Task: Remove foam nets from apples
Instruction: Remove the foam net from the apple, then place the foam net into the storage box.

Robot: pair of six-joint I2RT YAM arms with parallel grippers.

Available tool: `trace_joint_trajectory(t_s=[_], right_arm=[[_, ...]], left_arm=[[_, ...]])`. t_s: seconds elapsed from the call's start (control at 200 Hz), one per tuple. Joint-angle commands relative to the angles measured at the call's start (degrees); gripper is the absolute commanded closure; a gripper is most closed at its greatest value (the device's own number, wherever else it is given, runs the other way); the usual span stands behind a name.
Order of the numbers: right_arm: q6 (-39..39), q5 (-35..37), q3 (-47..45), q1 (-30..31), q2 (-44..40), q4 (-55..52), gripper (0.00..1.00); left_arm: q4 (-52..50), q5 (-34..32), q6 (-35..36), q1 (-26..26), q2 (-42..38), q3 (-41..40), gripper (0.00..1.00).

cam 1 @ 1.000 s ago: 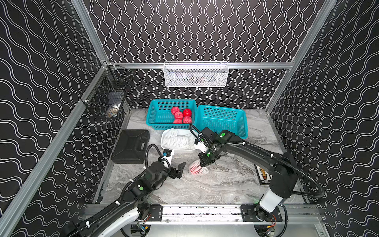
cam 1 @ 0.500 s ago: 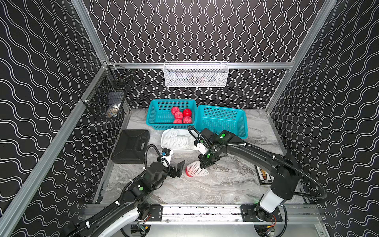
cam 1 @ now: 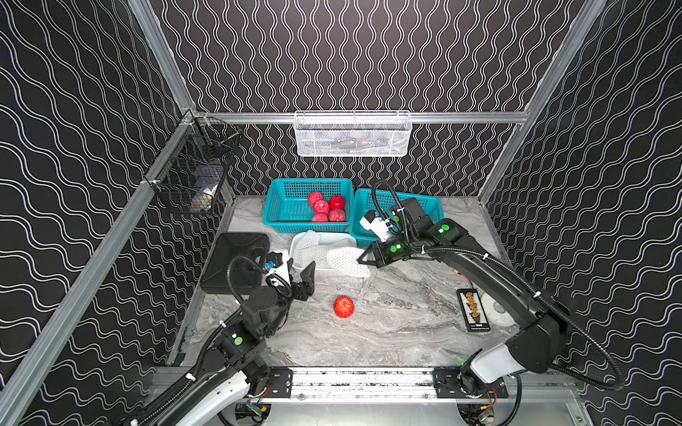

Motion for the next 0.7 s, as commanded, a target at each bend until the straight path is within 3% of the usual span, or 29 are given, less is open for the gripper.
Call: trace_joint_trajectory(t_s=[0.0, 0.18, 0.315, 0.45, 0.696], right_arm=[[5.32, -5.32, -0.14, -0.8, 3.65, 20.28, 1.0], [8.56, -7.93, 4.22, -1.15, 15.19, 29.1, 1.0], [10.5, -3.8, 2.26, -1.36, 20.55, 33.3, 1.0], [11.18, -1.14, -0.62, -1.38, 24.09, 34.68, 1.0], [9.0, 5.76, -2.7, -1.37, 27.54, 33.18, 1.0]], left_arm=[[0.77, -5.39, 1.95, 1.54, 5.35, 5.36, 0.33], [-0.14, 8.28, -1.93, 11.13, 13.9, 11.29, 0.43], [-0.13, 16.06, -4.52, 17.84, 19.57, 12.75, 0.44], [1.19, 19.77, -5.05, 20.31, 25.88, 12.8, 0.46], [5.53, 24.75, -2.5, 20.02, 38.07, 12.43, 0.47]])
